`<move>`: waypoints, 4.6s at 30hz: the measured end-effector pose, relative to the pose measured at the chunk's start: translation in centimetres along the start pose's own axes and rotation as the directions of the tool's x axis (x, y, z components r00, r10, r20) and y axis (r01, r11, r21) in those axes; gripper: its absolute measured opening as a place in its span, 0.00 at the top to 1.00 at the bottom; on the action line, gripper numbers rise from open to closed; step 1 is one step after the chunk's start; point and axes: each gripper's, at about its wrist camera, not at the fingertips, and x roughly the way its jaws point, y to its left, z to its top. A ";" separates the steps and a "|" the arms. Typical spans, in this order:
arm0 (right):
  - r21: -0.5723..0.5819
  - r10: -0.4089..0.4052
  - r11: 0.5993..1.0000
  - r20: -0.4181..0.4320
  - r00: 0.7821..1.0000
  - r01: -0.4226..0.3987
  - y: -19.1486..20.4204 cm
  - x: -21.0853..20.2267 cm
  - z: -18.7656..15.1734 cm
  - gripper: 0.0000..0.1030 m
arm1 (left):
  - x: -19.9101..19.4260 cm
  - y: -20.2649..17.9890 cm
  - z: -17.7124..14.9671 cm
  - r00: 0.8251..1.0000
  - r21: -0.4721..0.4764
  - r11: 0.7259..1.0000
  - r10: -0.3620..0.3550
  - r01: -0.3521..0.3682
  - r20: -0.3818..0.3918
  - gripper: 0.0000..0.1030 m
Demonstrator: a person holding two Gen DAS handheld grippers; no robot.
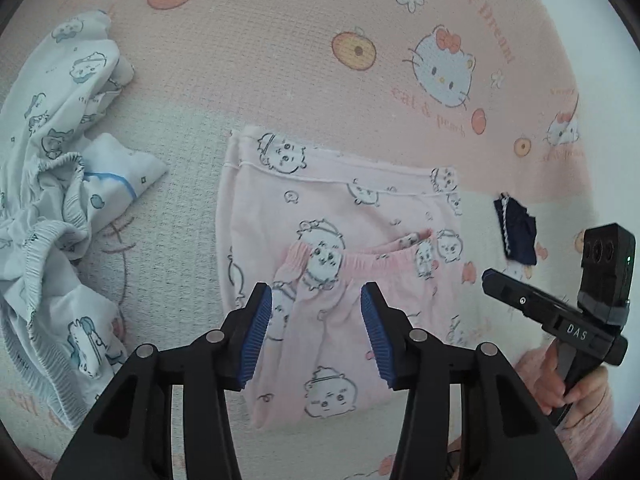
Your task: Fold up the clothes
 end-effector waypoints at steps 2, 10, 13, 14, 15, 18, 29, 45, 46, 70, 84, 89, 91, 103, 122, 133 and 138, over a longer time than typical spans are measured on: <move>-0.045 -0.042 0.998 -0.032 0.999 0.040 -0.3 1.0 -0.4 0.56 | 1.0 0.0 -0.6 0.999 0.041 0.999 0.028 -0.026 -0.030 0.53; -0.183 -0.105 0.980 -0.133 0.986 0.080 0.1 5.4 -2.0 0.56 | 4.4 -1.1 -1.2 0.990 0.158 0.981 0.127 -0.116 -0.062 0.56; -0.191 -0.086 0.980 -0.124 0.989 0.061 0.6 5.7 -2.3 0.92 | 3.6 -1.6 -1.2 0.993 0.153 0.983 0.105 -0.096 -0.050 0.92; -0.172 -0.061 0.984 -0.122 0.991 0.039 0.6 5.4 -2.2 0.93 | 3.3 -1.6 -1.2 0.994 0.150 0.985 0.095 -0.087 -0.047 0.92; -0.164 -0.050 0.986 -0.105 0.993 0.032 0.6 5.0 -2.2 0.93 | 2.8 -1.7 -1.0 0.996 0.143 0.986 0.087 -0.081 -0.036 0.92; -0.193 -0.039 0.981 -0.054 0.998 0.028 1.1 3.6 -1.7 0.94 | 1.0 -2.4 -0.2 0.996 0.159 0.983 0.089 -0.089 0.007 0.92; -0.254 -0.047 0.964 0.141 0.989 0.082 2.7 0.2 3.4 0.94 | -0.2 -5.2 6.2 0.986 0.262 0.952 0.134 -0.156 0.099 0.92; -0.186 -0.138 0.974 -0.035 0.990 0.129 -1.4 5.5 1.2 0.91 | 0.4 0.5 3.5 0.996 0.211 0.974 0.082 -0.085 0.022 0.71; -0.181 -0.140 0.975 -0.038 0.989 0.131 -1.5 5.6 1.4 0.91 | 0.7 0.6 4.4 0.994 0.206 0.973 0.103 -0.109 0.039 0.71; -0.120 -0.034 0.992 0.006 0.999 0.034 -1.7 5.6 4.9 0.87 | 5.2 -4.7 6.7 0.996 0.294 0.953 -0.056 0.072 -0.062 0.82; -0.233 0.047 0.971 -0.066 0.997 -0.061 3.4 -4.3 -10.8 0.88 | -5.0 -8.1 -9.8 0.988 0.277 0.952 -0.096 0.127 -0.120 0.82; -0.255 0.002 0.967 -0.066 0.998 -0.018 4.1 -4.0 -13.2 0.88 | -5.0 -9.1 -11.1 0.986 0.315 0.944 -0.052 0.101 -0.160 0.82; -0.291 -0.007 0.957 -0.057 0.998 -0.010 4.8 -4.6 -13.8 0.88 | -5.5 -9.2 -12.2 0.985 0.319 0.943 -0.042 0.095 -0.167 0.82; -0.377 -0.062 0.926 -0.116 0.991 0.014 5.1 -4.7 -16.0 0.75 | -6.9 -9.5 -14.3 0.986 0.347 0.937 0.034 0.025 -0.163 0.83; -0.613 0.147 0.756 -0.180 0.973 -0.228 6.4 -6.0 -15.3 0.82 | -4.5 -8.7 -15.0 0.944 0.324 0.941 0.017 0.096 -0.330 0.83; -0.499 0.204 0.845 -0.035 0.978 -0.194 4.9 -7.3 -6.3 0.81 | -6.5 -10.3 -3.3 0.991 0.438 0.896 -0.010 0.067 -0.130 0.83; -0.424 0.163 0.898 0.063 0.985 -0.122 3.8 -4.1 2.1 0.79 | -2.3 -9.1 4.3 0.993 0.371 0.925 -0.048 0.085 -0.108 0.83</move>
